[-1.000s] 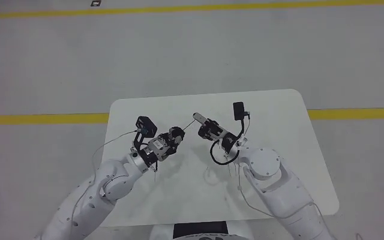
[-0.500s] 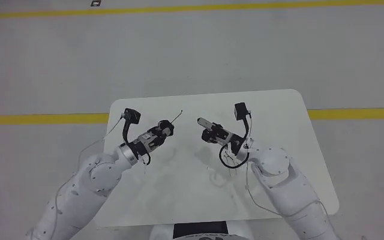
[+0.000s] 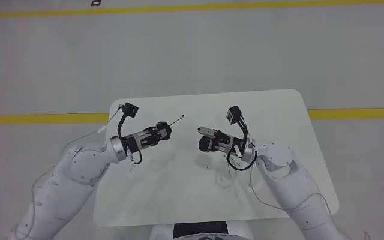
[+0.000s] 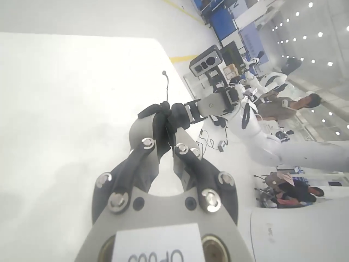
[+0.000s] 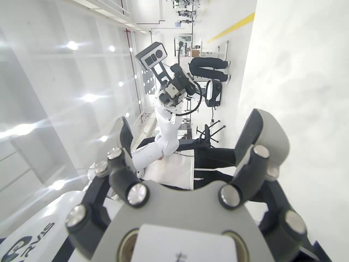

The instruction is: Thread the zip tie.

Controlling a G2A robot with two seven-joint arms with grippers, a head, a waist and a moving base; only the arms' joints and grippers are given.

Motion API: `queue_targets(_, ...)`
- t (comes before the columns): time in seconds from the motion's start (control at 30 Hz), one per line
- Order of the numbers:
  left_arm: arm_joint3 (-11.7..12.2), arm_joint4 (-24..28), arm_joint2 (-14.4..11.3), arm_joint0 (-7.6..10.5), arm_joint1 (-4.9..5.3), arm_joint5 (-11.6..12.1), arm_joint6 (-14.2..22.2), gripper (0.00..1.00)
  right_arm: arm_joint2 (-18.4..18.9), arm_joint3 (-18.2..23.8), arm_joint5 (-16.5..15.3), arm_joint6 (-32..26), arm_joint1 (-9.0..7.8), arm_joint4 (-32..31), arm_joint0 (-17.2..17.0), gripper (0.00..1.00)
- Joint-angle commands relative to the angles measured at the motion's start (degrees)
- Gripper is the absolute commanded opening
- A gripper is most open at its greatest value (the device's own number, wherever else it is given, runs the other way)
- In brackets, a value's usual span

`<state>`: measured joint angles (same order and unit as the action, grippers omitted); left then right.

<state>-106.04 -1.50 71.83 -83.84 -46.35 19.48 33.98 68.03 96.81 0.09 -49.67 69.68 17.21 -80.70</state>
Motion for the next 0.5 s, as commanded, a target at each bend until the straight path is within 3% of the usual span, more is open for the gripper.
queue_targets(0.0,-0.28,1.51,-0.46,-0.18,-0.13,0.0,-0.24,0.0,0.0,0.0,0.0,-0.01,0.0,0.0,0.0,1.0)
queue_targets(0.03,-0.03,3.58,-0.67,-0.22,-0.21,0.0,0.39,0.0,0.0,0.0,0.0,-0.01,0.0,0.0,0.0,1.0)
queue_targets(0.1,0.67,5.07,-0.57,0.4,-0.03,0.0,5.16,0.0,-0.34,-0.12,-0.3,-0.19,0.0,0.38,-0.19,1.0)
queue_targets(0.13,1.46,8.12,-0.01,0.76,0.07,0.0,8.38,0.0,-0.33,-0.95,-0.84,-1.81,0.05,3.45,-0.1,1.0)
queue_targets(0.3,4.79,19.34,4.23,2.13,0.18,0.0,23.46,0.0,0.0,-4.09,-2.19,-6.66,-0.24,5.14,2.0,1.0)
queue_targets(0.43,9.36,28.75,8.61,2.26,-1.09,0.0,35.66,0.0,-0.88,-5.84,-2.64,-9.9,-0.32,5.8,3.61,1.0)
queue_targets(0.47,10.64,31.74,9.9,2.42,-1.76,0.0,40.59,0.0,-1.19,-6.24,-2.76,-10.54,-0.33,6.03,4.0,1.0)
